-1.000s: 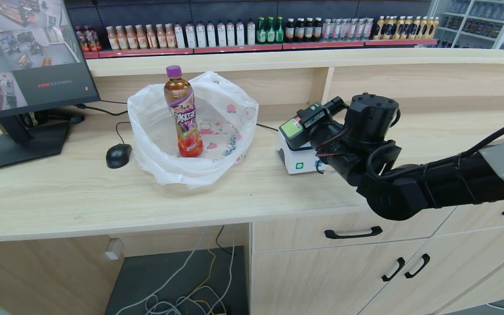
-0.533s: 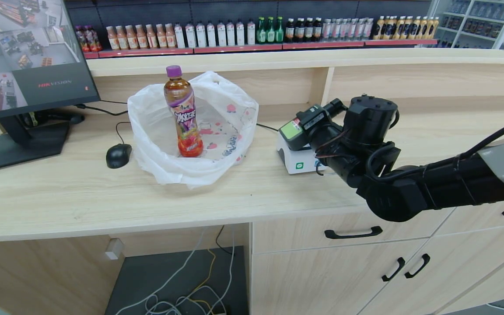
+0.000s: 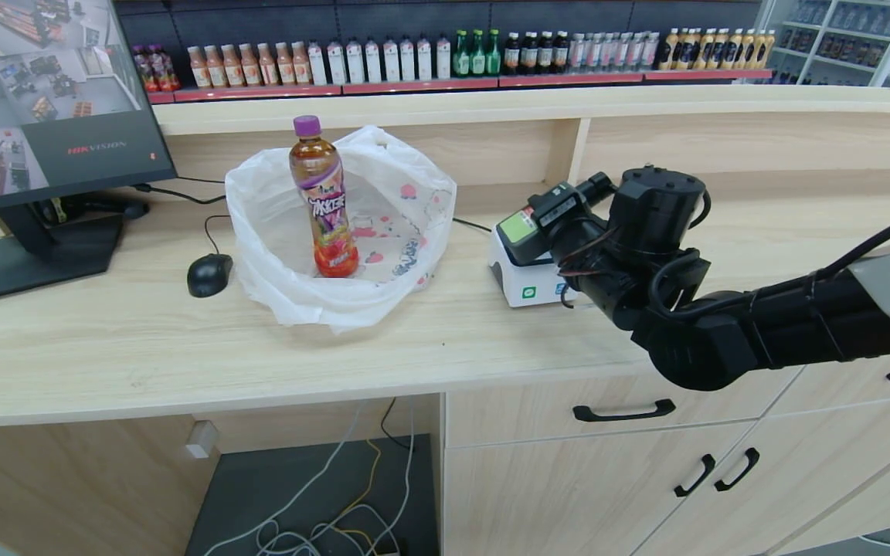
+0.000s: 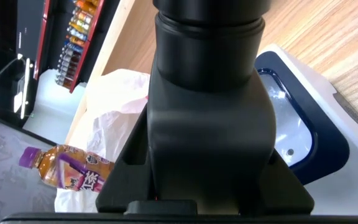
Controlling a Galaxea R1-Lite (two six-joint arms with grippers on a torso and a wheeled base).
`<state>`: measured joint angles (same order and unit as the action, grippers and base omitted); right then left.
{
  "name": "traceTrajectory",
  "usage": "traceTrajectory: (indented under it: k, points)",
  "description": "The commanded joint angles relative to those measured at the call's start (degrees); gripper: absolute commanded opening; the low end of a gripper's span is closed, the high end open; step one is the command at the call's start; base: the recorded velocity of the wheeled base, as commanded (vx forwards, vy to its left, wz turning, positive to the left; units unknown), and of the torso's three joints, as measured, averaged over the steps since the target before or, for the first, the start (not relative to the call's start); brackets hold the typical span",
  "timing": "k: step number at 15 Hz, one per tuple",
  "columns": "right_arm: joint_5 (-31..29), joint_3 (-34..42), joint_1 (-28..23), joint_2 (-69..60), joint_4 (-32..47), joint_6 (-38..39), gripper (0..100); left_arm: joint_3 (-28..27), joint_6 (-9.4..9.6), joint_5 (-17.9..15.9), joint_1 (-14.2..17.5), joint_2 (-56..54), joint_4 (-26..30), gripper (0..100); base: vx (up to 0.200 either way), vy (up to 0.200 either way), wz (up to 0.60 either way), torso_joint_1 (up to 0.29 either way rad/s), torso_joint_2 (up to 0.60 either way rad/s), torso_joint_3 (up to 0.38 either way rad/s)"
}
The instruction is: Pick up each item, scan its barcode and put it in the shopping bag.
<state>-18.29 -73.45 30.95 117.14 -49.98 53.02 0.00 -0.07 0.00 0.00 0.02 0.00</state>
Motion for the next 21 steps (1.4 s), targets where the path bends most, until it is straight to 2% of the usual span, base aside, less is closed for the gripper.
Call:
traceTrajectory:
  k: [1,8,13,15,17,19,20,21]
  points:
    - [-0.1,0.1,0.0,-0.8,0.0,0.0,0,0.0,-0.01,0.0,-0.1,0.0,0.0,100,0.000,0.000,0.00,0.000,0.00,0.000]
    - [-3.3,0.9,0.2,-2.8,0.1,-3.0,0,0.0,-0.01,0.0,0.0,0.0,0.0,100,0.000,0.000,0.00,0.000,0.00,0.000]
    - [-8.9,3.2,1.0,-7.5,0.1,-12.2,0,0.0,-0.01,0.0,0.0,0.0,0.0,100,0.000,0.000,0.00,0.000,0.00,0.000]
    - [-10.1,7.4,1.6,-11.2,-0.1,-18.3,0,0.0,-0.01,0.0,0.0,0.0,0.0,100,0.000,0.000,0.00,0.000,0.00,0.000]
    - [-9.9,12.3,3.0,-14.0,-5.5,-26.6,0,0.0,-0.01,0.0,0.0,0.0,0.0,100,0.000,0.000,0.00,0.000,0.00,0.000]
    - [-9.7,15.3,3.1,-12.7,-16.7,-36.9,0,0.0,0.25,0.0,-0.1,0.0,0.0,100,0.000,0.000,0.00,0.000,0.00,0.000]
    - [-9.7,16.5,3.9,-11.5,-22.9,-41.7,0,0.0,0.95,0.0,-0.1,0.0,0.1,100,0.000,0.000,0.00,0.000,0.00,0.000]
    - [-9.7,17.4,5.0,-11.0,-25.6,-44.7,0,0.0,0.95,0.0,-0.1,0.0,0.0,100,0.000,0.000,0.00,0.000,0.00,0.000]
